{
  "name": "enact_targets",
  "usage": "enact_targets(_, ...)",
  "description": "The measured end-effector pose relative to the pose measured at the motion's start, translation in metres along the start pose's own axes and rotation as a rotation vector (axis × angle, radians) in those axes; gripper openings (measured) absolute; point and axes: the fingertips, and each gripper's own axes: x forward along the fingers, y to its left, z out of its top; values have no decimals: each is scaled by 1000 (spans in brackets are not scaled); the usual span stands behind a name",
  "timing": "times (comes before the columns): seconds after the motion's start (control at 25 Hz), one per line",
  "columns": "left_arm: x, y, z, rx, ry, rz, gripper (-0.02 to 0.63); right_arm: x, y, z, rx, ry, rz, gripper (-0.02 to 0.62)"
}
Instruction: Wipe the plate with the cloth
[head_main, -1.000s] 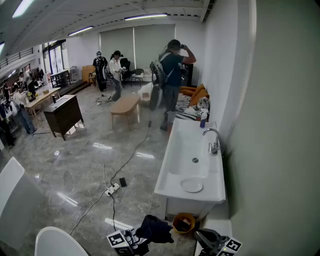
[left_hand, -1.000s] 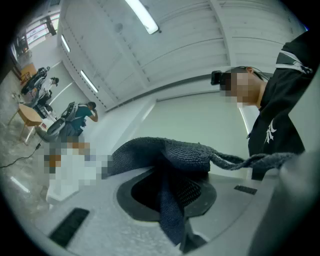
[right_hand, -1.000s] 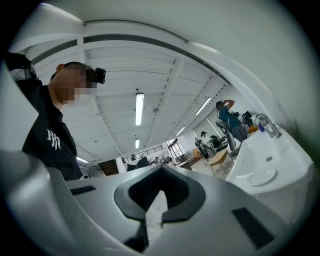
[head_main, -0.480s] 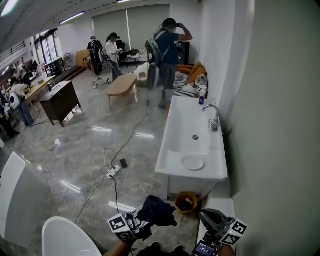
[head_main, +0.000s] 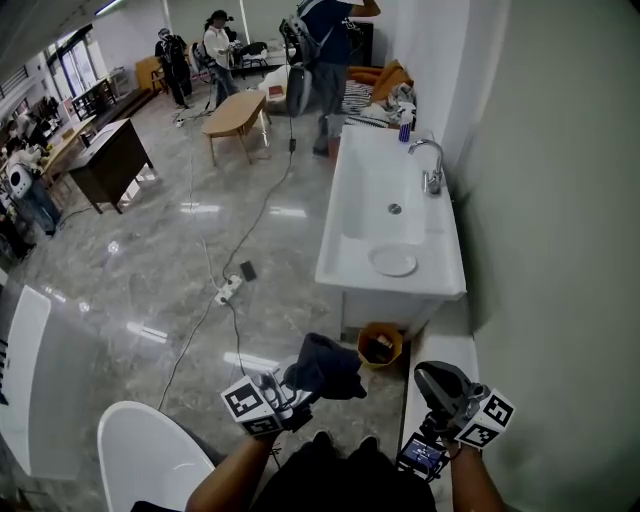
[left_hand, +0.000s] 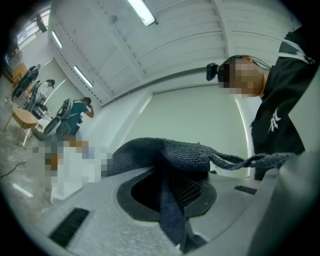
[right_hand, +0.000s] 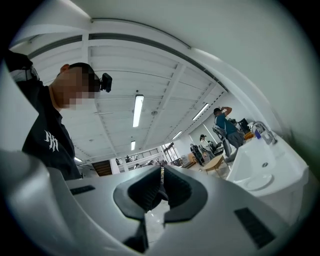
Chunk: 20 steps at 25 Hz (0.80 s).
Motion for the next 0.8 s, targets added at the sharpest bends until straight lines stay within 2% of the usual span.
enact_targets(0.2,-1,12,5,59,54,4,40,20,5,-5,-115,35,-48,6)
enact_targets(0.32,1,20,9,57,62,9,40,30,6,-10,-208,89,-80,16)
enact_targets(0.44,-5,31,7,36,54,-5,41,39,3,-20,-215,109,-102,100)
enact_targets(0.8,9,62,-4,-12,83,-22,40,45,-30,-16,-217,134,-165,118)
